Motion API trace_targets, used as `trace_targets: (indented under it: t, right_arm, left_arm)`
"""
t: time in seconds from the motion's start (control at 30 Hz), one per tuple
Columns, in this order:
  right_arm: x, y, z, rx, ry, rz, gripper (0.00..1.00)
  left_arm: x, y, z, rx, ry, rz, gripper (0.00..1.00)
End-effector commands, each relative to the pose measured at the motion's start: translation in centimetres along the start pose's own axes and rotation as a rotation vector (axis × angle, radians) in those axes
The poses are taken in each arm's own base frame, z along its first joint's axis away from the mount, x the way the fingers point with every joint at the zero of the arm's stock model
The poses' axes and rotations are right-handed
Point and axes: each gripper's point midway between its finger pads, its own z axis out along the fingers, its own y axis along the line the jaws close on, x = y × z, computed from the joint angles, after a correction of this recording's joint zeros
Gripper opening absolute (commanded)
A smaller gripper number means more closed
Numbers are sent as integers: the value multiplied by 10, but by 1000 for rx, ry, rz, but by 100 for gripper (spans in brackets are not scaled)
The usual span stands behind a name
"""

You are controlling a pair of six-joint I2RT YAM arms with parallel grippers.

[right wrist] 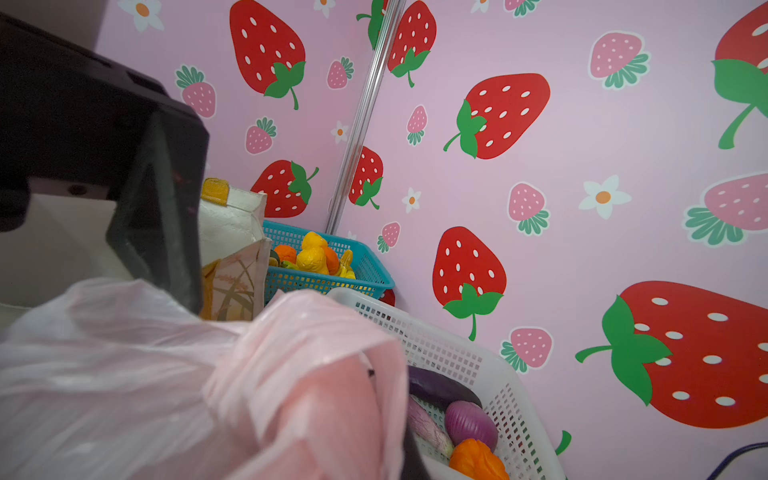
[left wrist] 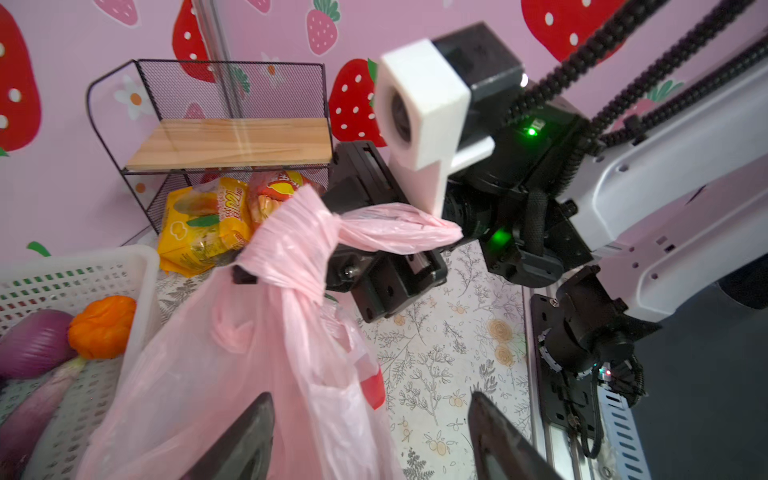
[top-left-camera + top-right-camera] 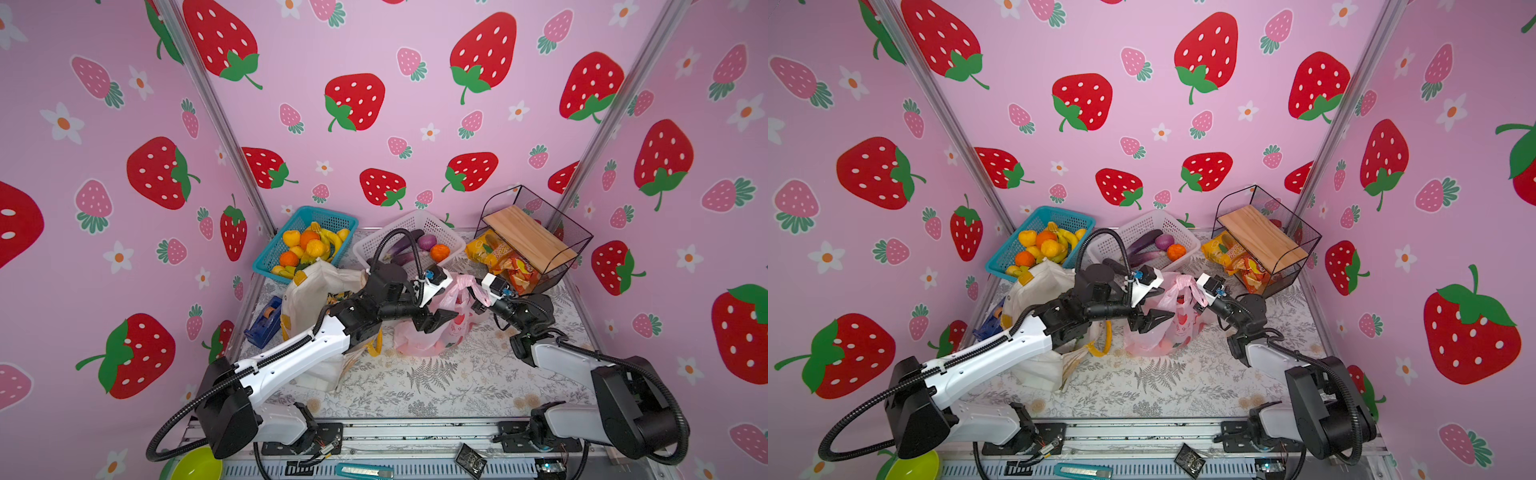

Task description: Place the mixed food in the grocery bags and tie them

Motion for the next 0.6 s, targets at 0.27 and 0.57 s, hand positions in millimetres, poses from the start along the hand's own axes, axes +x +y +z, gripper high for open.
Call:
trace_targets:
  t: [0.27, 0.57]
  right_arm:
    - [-17, -1, 3, -25, -50, -50, 0]
    - [-36, -3, 5, -26, -146, 2, 0]
  left_arm:
    - [-14, 90, -5, -163, 30, -144, 48]
    - [33, 81, 26, -80, 119, -219, 40]
